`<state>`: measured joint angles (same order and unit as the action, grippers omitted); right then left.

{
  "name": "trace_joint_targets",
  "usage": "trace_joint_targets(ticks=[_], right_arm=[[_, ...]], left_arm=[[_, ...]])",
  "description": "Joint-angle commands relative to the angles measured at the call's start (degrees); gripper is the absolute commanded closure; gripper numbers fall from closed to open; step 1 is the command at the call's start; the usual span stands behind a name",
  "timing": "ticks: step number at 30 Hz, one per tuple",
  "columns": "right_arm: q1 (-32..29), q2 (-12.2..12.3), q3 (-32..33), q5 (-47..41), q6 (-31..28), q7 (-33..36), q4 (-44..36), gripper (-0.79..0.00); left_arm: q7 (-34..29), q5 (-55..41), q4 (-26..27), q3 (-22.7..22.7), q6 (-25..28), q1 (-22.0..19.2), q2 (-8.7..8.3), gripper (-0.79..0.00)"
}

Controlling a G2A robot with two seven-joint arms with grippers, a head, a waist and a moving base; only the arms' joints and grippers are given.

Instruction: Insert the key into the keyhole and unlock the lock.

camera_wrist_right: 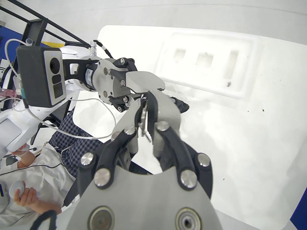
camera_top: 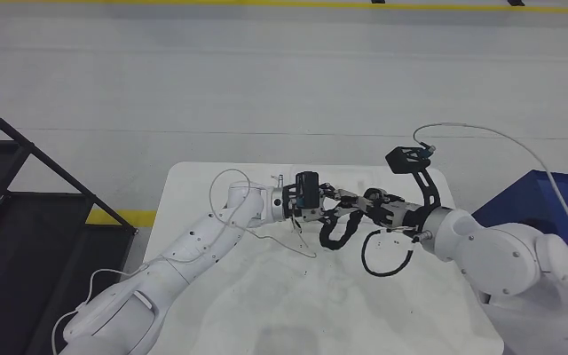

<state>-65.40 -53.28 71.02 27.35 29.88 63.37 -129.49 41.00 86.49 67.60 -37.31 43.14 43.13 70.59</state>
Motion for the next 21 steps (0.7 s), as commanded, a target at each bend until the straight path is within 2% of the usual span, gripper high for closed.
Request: trace_joint_targets(ticks=[1,6,11,13,15,21], right_arm=[[0.1,0.0,0.5,-0.5,-0.9,-0.3,0.0,-0.785],[-0.1,0.3,2.7,-1.3,-7.3,0.0,-0.6,-0.785],[-0.4,1.2,3.5,1.3,-20.7,5.5,-0.7,-0.785],[-0.6,1.6,3.4,1.8,-26.9,7.6,-0.3,-0.785],[-0.9,1.8,3.0,2.3,-31.3,9.1,-0.1,-0.785],[-2.1,2.1,3.0,-0.6,-36.9,10.2,1.4,-0.785]], left_arm=[[-0.2,-0.7,-0.7,-0.2,0.7,0.0,0.11,0.0],[-1.8,-4.3,-2.5,-0.7,3.6,0.0,0.53,0.0],[-7.5,-8.1,-2.8,-1.5,9.7,-0.7,0.55,0.0],[-12.0,-11.0,-2.9,-2.1,13.4,-1.1,0.47,0.0],[-16.0,-13.2,-2.6,-1.9,14.9,-1.6,0.43,0.0],[-31.3,-25.8,-0.5,0.8,14.9,-4.1,-0.39,0.0]])
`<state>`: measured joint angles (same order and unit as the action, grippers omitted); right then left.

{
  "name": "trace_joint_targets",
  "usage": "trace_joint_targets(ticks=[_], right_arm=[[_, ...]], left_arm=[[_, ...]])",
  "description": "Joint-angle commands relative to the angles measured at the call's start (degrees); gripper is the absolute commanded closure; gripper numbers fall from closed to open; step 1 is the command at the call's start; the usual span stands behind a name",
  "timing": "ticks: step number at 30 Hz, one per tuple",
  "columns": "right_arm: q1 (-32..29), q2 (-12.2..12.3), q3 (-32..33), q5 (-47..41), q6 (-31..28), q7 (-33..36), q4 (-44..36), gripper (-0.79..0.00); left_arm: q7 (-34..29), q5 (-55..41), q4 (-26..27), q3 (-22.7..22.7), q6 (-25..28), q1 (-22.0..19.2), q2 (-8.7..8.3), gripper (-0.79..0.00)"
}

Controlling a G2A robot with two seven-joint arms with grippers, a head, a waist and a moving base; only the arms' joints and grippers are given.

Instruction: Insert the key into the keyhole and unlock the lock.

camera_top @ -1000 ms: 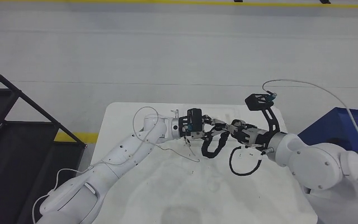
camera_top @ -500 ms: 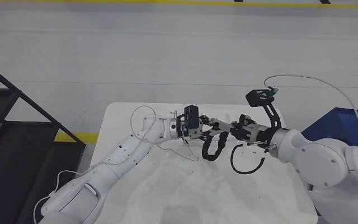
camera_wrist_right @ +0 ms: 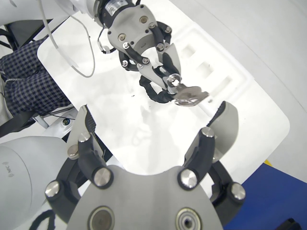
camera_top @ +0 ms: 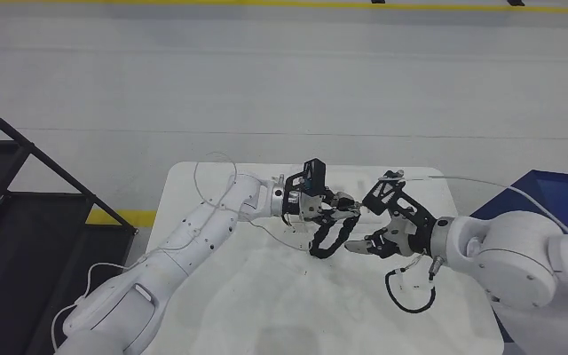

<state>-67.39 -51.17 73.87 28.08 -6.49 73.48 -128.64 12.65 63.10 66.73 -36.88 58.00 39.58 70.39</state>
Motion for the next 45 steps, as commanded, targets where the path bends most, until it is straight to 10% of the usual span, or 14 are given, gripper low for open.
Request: trace_joint_targets(ticks=[1,17,45], right_arm=[[-0.1,0.0,0.4,-2.1,-0.6,0.2,1.2,-0.785],[-2.0,0.6,1.9,7.5,-4.5,-4.7,-0.5,-0.785],[1.3,0.7,-3.7,7.2,-12.0,-3.3,0.9,-0.785]], left_arm=[[-5.0,-4.5,0.8,0.6,0.0,-1.0,-0.39,0.0],[-25.4,-19.5,4.8,-0.7,-0.3,-1.8,-2.26,0.0],[-28.0,-16.9,6.2,-2.0,-0.8,-0.9,-1.46,0.0]])
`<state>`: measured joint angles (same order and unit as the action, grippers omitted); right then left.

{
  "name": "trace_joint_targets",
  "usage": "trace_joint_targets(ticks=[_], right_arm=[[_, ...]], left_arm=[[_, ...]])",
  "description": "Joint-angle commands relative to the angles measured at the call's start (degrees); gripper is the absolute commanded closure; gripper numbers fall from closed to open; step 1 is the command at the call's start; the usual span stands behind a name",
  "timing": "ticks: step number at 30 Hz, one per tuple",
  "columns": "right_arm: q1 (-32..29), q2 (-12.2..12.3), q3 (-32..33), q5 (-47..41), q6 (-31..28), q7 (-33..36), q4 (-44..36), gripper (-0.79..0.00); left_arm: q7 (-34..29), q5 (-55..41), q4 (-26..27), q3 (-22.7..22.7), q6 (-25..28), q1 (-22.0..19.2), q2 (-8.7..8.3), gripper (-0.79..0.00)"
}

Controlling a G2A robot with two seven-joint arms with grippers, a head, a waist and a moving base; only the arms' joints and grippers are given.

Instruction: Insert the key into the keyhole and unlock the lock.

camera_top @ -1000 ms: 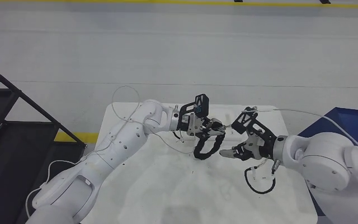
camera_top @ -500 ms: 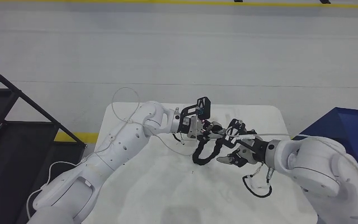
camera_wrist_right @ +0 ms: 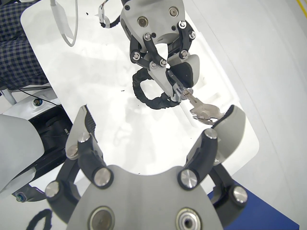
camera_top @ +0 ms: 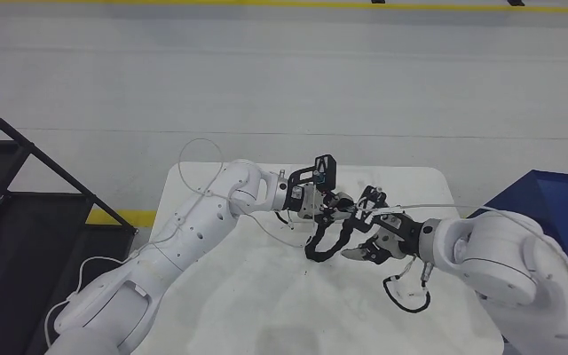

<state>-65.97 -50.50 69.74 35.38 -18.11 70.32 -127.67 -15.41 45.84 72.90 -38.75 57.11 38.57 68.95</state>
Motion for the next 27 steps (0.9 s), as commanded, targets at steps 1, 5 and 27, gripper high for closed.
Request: trace_joint_targets(ticks=[1,5,27], right_arm=[[-0.3,0.1,0.9,-0.5,-1.1,-0.8,0.0,-0.785],[-0.8,0.6,3.0,-1.4,-8.2,-3.2,0.5,-0.785],[-2.5,1.5,6.3,-0.9,-21.2,-12.4,4.8,-0.785]], left_arm=[[0.1,0.8,0.1,-0.2,0.4,0.2,-0.04,0.0],[0.2,2.0,0.7,-0.5,0.9,0.6,-0.24,0.0],[-13.3,-9.4,7.2,-0.8,0.9,-0.7,-5.58,0.0]])
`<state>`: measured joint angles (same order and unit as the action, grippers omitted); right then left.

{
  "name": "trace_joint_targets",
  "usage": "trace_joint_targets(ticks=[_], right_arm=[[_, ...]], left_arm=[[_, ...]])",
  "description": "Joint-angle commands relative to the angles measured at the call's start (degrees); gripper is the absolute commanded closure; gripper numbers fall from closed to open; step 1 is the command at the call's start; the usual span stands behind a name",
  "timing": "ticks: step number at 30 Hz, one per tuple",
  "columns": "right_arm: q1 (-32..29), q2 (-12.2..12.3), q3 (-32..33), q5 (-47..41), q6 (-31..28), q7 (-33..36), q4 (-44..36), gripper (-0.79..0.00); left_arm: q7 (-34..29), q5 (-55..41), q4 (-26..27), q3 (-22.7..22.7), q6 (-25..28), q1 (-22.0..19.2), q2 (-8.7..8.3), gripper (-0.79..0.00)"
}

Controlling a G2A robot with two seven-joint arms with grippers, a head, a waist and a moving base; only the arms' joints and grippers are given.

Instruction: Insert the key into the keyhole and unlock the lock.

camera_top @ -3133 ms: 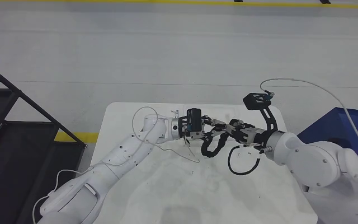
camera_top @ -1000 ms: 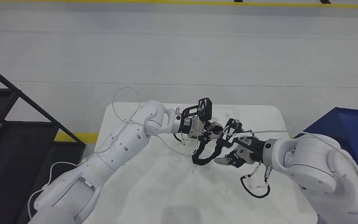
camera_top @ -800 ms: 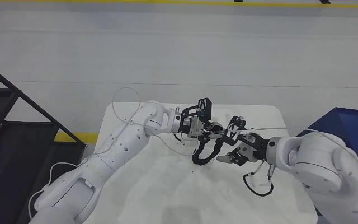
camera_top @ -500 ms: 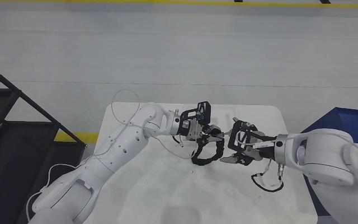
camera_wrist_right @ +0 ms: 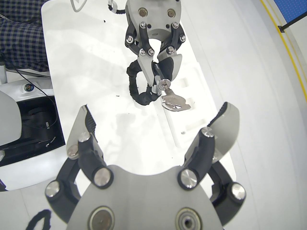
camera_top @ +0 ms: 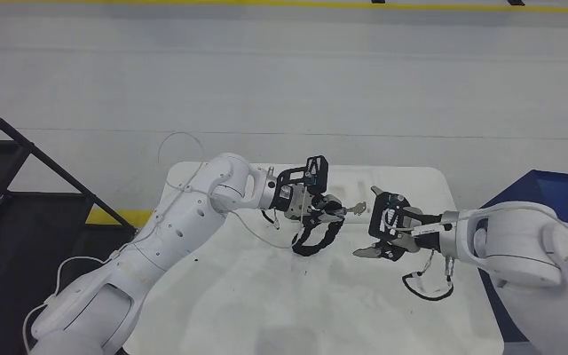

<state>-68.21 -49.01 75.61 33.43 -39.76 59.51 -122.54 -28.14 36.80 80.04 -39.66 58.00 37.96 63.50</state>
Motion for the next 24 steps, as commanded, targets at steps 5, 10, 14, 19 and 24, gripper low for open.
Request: trace_joint_targets(ticks=[5,10,14,19,24], right_arm=[[-1.4,0.4,1.0,5.9,-3.8,-2.9,-0.5,-0.785],[-1.1,0.6,1.3,11.0,-7.0,-6.4,-0.5,-0.61],[-1.2,0.6,1.2,16.7,-9.3,-10.1,-1.2,-0.413],[-1.4,0.7,0.2,23.7,-11.9,-13.9,-2.3,-0.348],[-2.1,0.6,-0.7,29.6,-12.5,-17.7,-3.2,-0.336]], left_arm=[[-2.9,-1.6,0.3,0.3,0.0,-0.9,-0.36,0.0],[-4.8,-3.0,0.5,0.9,0.0,-1.6,-0.32,0.0],[-6.1,-4.1,0.4,1.6,0.0,-2.2,-0.21,0.0],[-7.2,-5.2,0.3,2.3,0.0,-2.8,-0.09,0.0],[-7.5,-5.5,0.3,2.5,0.0,-3.0,-0.08,0.0]])
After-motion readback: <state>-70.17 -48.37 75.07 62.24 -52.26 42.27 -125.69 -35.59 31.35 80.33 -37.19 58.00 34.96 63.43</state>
